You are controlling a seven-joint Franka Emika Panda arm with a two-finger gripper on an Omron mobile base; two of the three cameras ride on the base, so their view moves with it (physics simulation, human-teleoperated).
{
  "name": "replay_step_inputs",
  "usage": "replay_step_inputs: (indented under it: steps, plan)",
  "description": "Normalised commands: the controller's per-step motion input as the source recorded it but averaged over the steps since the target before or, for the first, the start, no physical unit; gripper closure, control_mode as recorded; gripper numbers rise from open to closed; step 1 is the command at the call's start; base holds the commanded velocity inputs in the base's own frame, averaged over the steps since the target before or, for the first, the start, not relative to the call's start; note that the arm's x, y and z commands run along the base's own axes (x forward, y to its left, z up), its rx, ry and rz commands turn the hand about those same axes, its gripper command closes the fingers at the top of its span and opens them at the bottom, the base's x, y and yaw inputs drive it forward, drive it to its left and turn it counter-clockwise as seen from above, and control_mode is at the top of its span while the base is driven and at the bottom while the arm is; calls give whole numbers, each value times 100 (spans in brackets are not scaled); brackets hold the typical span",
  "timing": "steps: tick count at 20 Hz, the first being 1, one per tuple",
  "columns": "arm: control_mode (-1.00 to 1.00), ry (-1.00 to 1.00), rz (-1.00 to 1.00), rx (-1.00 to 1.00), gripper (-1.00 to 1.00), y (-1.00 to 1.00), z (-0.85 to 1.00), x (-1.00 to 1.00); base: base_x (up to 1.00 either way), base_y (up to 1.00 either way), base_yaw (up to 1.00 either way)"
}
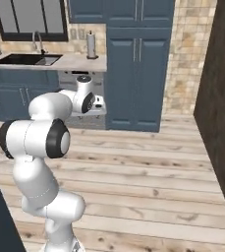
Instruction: Retrieve the butter from the fridge and place it on a plate on the dining table. Then retrieve the butter knife by the fridge and place it near the plate.
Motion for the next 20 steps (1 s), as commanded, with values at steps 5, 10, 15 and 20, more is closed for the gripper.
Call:
replay_step_inputs:
  steps: [5,10,15,20]
  plan:
    - [100,0,0,0,-100,0,0,0,100,-1,20]
    - [100,0,0,0,-100,0,0,0,100,-3,29]
    - [100,0,0,0,-100,0,0,0,100,0,59]
    - [100,0,0,0,-100,0,0,0,100,0,68]
